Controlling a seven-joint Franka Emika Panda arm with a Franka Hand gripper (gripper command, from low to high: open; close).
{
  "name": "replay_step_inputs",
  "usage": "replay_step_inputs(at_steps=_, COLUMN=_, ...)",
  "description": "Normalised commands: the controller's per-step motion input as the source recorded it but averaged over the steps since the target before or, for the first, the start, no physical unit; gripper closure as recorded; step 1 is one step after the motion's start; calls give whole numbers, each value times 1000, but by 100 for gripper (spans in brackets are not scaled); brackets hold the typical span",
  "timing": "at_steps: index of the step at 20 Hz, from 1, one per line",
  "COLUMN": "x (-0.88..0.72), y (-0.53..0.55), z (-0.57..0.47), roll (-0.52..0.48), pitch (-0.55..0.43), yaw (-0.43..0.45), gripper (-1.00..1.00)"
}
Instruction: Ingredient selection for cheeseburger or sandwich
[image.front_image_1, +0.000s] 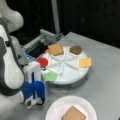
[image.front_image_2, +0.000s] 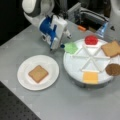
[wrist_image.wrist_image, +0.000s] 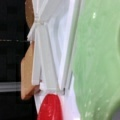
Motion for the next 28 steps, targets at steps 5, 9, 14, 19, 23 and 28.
replay_step_inputs(at_steps=5, x=99, y=100, z=55, roll=116, pitch=-28, yaw=-142, gripper=100)
replay_step_inputs(at_steps=9, x=117, y=96, z=57, roll=90, pitch=-17, yaw=-144, gripper=100)
replay_step_inputs(at_steps=14, x=89, y=77, z=41, roll=61, pitch=-6, yaw=-120, gripper=100)
replay_step_inputs(at_steps=19, x=82, y=75, z=17, roll=27, pitch=-1, yaw=-107, gripper=100)
replay_step_inputs(at_steps=23, x=68, y=83, z=27, roll=12, pitch=6, yaw=-106, gripper=100)
replay_step_inputs(at_steps=28, x=39, y=101, z=90, roll=-19, pitch=36, yaw=-105, gripper=100)
